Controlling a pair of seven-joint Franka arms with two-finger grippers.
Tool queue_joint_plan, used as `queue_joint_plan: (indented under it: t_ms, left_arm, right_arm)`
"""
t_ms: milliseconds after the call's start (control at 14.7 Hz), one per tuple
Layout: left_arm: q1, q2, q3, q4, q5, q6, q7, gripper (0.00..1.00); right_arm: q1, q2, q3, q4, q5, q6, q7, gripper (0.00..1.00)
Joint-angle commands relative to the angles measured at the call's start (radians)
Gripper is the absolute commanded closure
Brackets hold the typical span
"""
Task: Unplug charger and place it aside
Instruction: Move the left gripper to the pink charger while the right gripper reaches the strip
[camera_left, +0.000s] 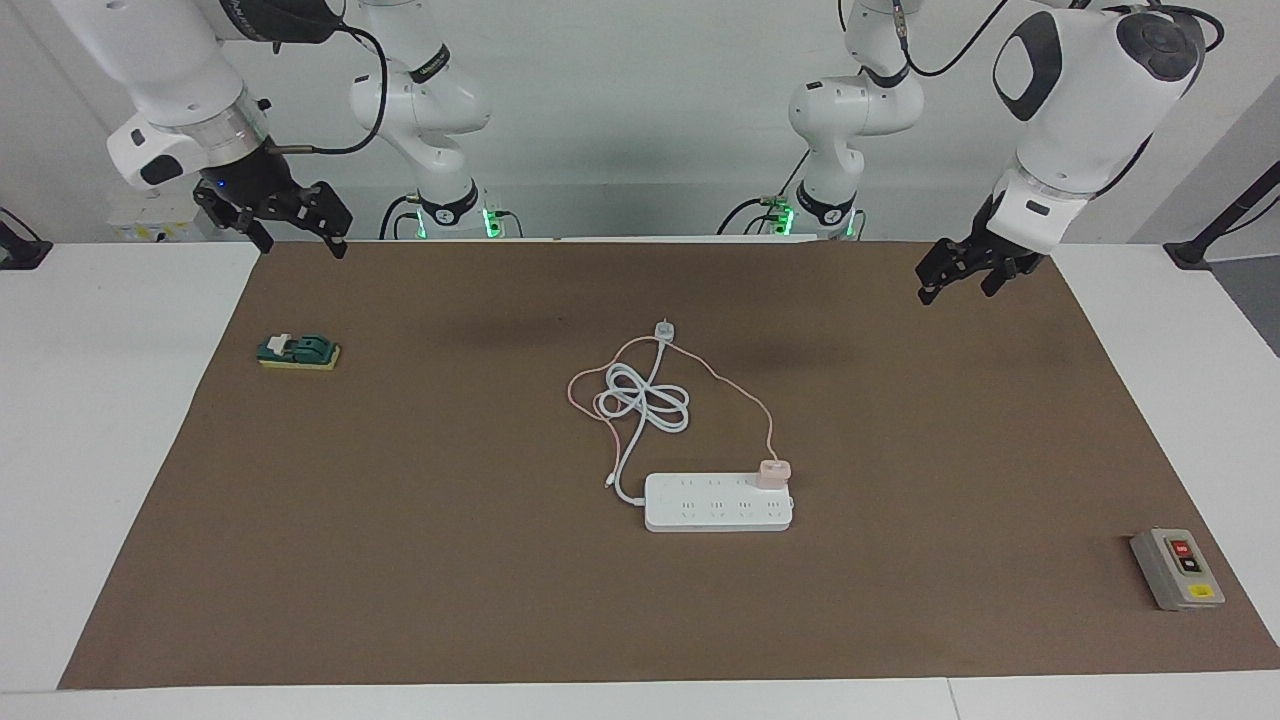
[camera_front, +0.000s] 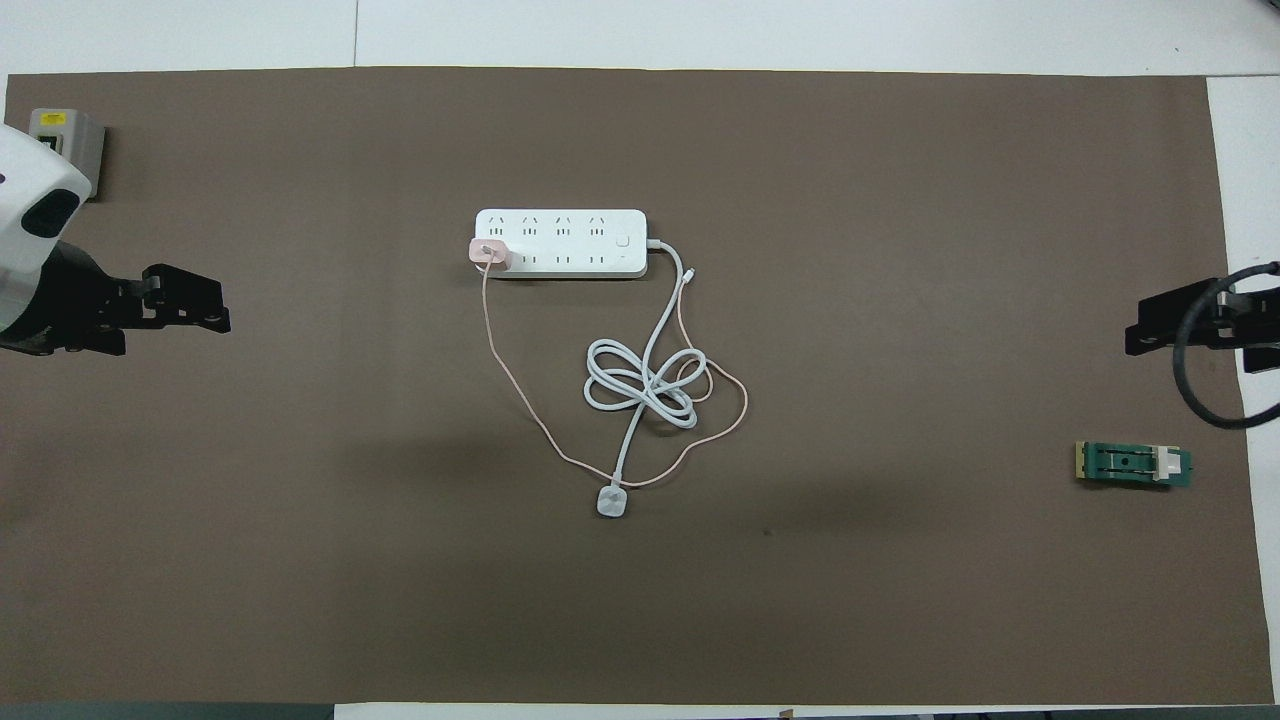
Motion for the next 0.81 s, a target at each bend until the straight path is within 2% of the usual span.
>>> queue_joint_plan:
  t_ms: [0,272,407,543,747]
  left_arm:
    - [-0.017,0.015,-0.006,-0.018,-0.014,0.072,-0.139,0.0]
    - [-0.037,0.065,-0.006,-0.015,-0.03,0.112,-0.355,0.0]
    - [-0.057,0.09,-0.005,-0.014,-0.044,0.174,-0.554,0.0]
    - [-0.063,0.122,-0.005,-0.009,-0.044,0.266,-0.775,0.0]
    - [-0.072,0.174,-0.005,0.012,-0.047,0.294,-0.964,0.0]
  right_arm:
    - [0.037,0.005,0.007,-0.052,0.056,0.054,0.183,0.0]
    - [0.079,0.071,0.008,-0.05,0.18,0.085,0.425,0.0]
    - [0.119,0.113,0.008,-0.05,0.229,0.123,0.557,0.0]
    - [0.169,0.153,0.008,-0.05,0.303,0.184,0.701,0.0]
    - [0.229,0.231,0.008,-0.05,0.424,0.301,0.904,0.0]
